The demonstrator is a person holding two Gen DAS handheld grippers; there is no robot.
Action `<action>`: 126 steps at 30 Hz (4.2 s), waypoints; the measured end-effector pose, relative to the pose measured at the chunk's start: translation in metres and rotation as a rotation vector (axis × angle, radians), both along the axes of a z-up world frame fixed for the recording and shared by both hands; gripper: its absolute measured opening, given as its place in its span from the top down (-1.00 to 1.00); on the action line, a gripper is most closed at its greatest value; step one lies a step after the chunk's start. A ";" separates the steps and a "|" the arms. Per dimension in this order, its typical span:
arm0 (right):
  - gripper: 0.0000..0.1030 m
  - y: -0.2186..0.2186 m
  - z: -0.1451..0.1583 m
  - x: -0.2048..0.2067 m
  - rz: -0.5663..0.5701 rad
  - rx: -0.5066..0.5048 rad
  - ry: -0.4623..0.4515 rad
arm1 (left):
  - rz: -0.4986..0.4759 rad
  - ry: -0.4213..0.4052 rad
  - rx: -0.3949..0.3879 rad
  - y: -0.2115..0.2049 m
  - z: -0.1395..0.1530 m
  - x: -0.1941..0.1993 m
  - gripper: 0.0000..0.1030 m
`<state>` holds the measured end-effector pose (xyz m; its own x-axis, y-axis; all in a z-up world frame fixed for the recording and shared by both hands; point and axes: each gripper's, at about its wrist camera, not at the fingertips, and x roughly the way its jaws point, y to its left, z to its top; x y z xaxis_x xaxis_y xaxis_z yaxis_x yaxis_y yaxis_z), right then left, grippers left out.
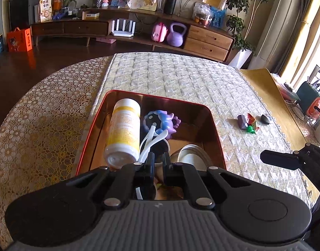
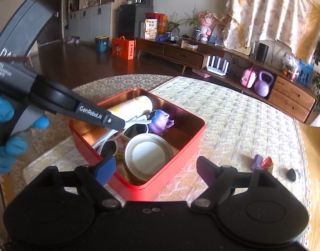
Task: Organize rigid objects
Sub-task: 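Open both tools to release the lid and sunglasses inside the tin, then withdraw both tools from the tin toward the purple block and black mouse, then grasp the black mouse with the right tool while the left tool grasps the purple block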
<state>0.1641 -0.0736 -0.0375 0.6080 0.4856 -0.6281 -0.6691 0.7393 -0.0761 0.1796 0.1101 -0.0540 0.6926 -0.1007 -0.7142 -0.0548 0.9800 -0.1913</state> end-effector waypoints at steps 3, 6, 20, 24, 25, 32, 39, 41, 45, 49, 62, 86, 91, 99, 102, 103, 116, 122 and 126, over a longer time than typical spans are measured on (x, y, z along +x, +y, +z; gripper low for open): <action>-0.65 -0.007 0.005 -0.008 -0.013 0.034 -0.001 | -0.007 -0.015 0.013 -0.007 0.006 -0.008 0.87; -0.68 -0.017 0.011 -0.014 -0.022 0.072 -0.001 | -0.014 -0.027 0.018 -0.013 0.012 -0.017 0.87; -0.86 -0.073 0.018 -0.038 -0.153 0.237 0.024 | -0.015 -0.061 0.049 -0.047 0.026 -0.048 0.16; -0.91 -0.089 0.017 -0.041 -0.195 0.257 0.021 | -0.003 -0.094 0.070 -0.060 0.031 -0.055 -0.42; -0.93 -0.092 0.015 -0.043 -0.206 0.261 0.019 | -0.009 -0.091 0.065 -0.062 0.032 -0.055 -0.42; -0.98 -0.129 0.012 -0.044 -0.293 0.318 -0.002 | -0.014 -0.096 0.081 -0.089 0.036 -0.056 -0.57; -0.99 -0.168 0.009 -0.032 -0.368 0.350 -0.012 | -0.036 -0.102 0.065 -0.114 0.042 -0.043 -0.69; -0.99 -0.176 0.008 -0.026 -0.380 0.342 -0.013 | -0.054 -0.108 0.054 -0.122 0.043 -0.038 -0.69; -0.99 -0.193 0.009 -0.010 -0.404 0.326 -0.015 | -0.082 -0.120 0.058 -0.140 0.044 -0.025 -0.70; -0.99 -0.206 0.010 0.006 -0.418 0.302 -0.031 | -0.099 -0.113 0.065 -0.156 0.040 -0.008 -0.78; -0.99 -0.231 -0.009 0.071 -0.429 0.213 -0.024 | -0.125 -0.044 0.038 -0.182 0.015 0.071 -1.00; -0.89 -0.221 -0.059 0.169 -0.351 0.079 -0.002 | -0.118 0.076 0.209 -0.211 -0.068 0.179 -1.00; -0.73 -0.217 -0.069 0.191 -0.354 0.062 -0.001 | -0.118 0.067 0.209 -0.212 -0.072 0.186 -1.00; -0.48 -0.207 -0.083 0.204 -0.335 0.039 0.002 | -0.110 0.056 0.212 -0.209 -0.082 0.190 -0.93; -0.27 -0.205 -0.088 0.208 -0.343 0.036 0.013 | -0.134 0.026 0.211 -0.210 -0.081 0.186 -0.63; -0.22 -0.205 -0.089 0.210 -0.348 0.043 0.022 | -0.144 0.019 0.210 -0.212 -0.080 0.185 -0.48; -0.03 -0.209 -0.085 0.200 -0.395 0.089 0.030 | -0.160 0.017 0.175 -0.212 -0.070 0.185 0.60; -0.03 -0.212 -0.071 0.177 -0.395 0.115 0.036 | -0.135 0.034 0.141 -0.202 -0.057 0.167 0.60; -0.03 -0.211 -0.053 0.156 -0.386 0.148 0.040 | -0.133 0.025 0.131 -0.198 -0.042 0.149 0.60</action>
